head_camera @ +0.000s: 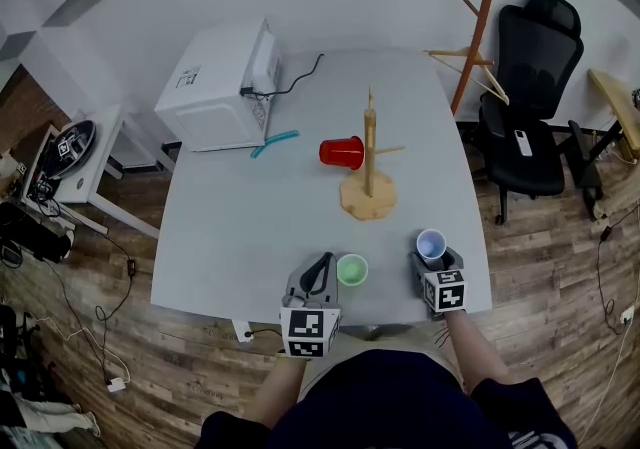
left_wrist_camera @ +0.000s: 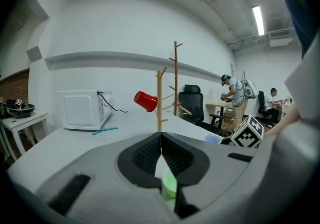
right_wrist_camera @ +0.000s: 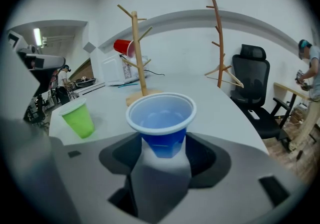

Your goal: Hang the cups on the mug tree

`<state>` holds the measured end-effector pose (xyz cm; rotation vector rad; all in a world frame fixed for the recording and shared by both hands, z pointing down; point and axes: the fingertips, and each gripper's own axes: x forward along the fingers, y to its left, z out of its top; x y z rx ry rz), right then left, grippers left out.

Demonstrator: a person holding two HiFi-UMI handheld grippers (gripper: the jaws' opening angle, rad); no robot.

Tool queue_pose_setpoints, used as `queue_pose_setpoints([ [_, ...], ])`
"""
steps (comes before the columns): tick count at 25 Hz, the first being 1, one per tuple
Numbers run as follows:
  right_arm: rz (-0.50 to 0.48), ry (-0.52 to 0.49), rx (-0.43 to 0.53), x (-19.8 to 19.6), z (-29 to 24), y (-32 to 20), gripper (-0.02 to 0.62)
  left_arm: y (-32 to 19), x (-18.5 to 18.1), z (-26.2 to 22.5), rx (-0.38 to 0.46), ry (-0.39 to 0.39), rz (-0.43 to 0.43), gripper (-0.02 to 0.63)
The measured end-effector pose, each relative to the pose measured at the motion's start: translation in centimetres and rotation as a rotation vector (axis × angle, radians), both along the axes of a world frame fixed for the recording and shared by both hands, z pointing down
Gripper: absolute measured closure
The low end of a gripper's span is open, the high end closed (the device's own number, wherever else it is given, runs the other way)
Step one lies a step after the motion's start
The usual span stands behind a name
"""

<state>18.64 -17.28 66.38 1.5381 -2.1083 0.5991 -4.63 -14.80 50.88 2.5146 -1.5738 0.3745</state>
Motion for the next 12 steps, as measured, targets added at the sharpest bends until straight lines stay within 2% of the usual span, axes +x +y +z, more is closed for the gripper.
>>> queue_pose_setpoints([
  [5, 0.039, -0.022, 0.004, 0.84, 0.13, -0.19, 0.325, 0.32, -0.62, 0.24, -0.003, -0.001, -0.010, 0.586],
  [12, 0.017, -0.021, 0.004, 0.51, 0.12, 0.07, 0.328, 0.55, -0.83, 0.54, -0.003, -0.008, -0.008, 0.586],
])
